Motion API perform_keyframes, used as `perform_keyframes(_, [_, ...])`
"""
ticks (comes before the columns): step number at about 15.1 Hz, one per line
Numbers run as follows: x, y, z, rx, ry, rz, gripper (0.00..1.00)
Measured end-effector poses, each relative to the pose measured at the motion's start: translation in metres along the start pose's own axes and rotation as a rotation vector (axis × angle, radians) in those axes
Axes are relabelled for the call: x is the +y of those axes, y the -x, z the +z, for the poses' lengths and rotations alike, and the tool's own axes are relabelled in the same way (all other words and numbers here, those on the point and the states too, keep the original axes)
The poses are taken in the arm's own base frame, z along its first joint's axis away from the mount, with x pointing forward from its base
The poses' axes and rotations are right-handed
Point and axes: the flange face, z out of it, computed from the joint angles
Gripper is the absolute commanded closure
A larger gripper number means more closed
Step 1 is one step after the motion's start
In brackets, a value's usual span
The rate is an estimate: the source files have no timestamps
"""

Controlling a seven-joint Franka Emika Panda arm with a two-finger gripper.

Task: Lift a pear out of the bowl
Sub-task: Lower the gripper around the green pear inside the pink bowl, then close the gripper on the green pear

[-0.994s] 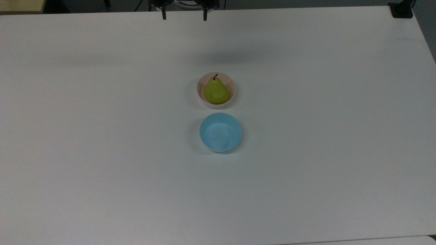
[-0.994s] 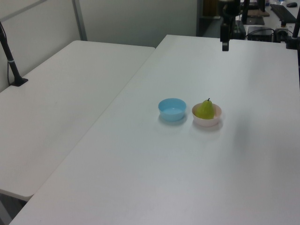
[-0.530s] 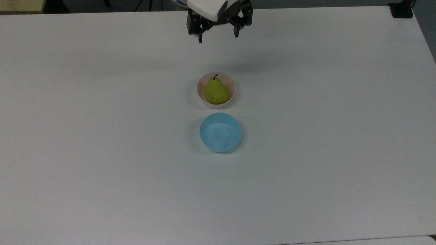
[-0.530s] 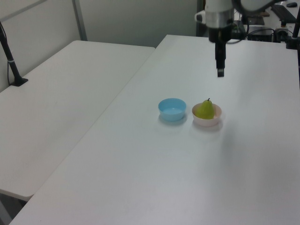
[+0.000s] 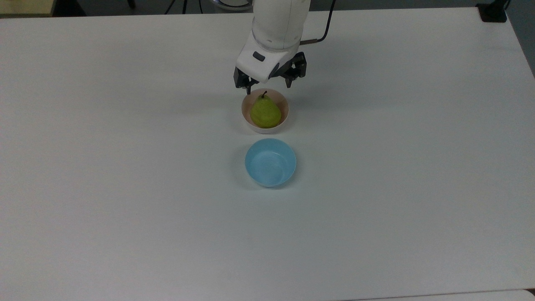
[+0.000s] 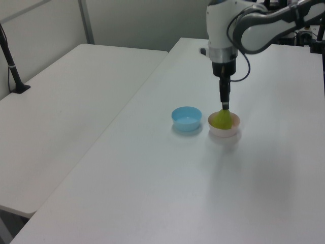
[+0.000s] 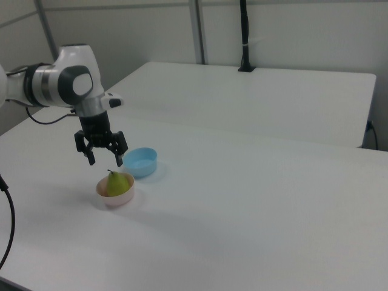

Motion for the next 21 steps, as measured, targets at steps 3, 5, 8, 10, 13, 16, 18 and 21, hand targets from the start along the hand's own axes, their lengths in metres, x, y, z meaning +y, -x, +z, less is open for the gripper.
perform_keyframes(3, [-0.002, -0.006, 0.029, -0.009, 0.001, -0.004, 0.04])
perform_keyframes(5, [-0.003, -0.009, 0.042, -0.022, 0.003, -0.006, 0.07])
perform_keyframes(8, [-0.003, -0.014, 0.056, -0.023, 0.009, -0.009, 0.15])
perform_keyframes(10, [-0.002, -0.017, 0.062, -0.023, 0.015, -0.011, 0.28])
perform_keyframes(13, [-0.002, -0.018, 0.068, -0.030, 0.023, -0.015, 0.55])
perform_keyframes(16, [-0.002, -0.018, 0.067, -0.027, 0.025, -0.017, 0.69])
perform_keyframes(18, [-0.002, -0.018, 0.066, -0.027, 0.025, -0.019, 0.69])
perform_keyframes(21, [-0.001, -0.016, 0.065, -0.041, 0.025, -0.032, 0.69])
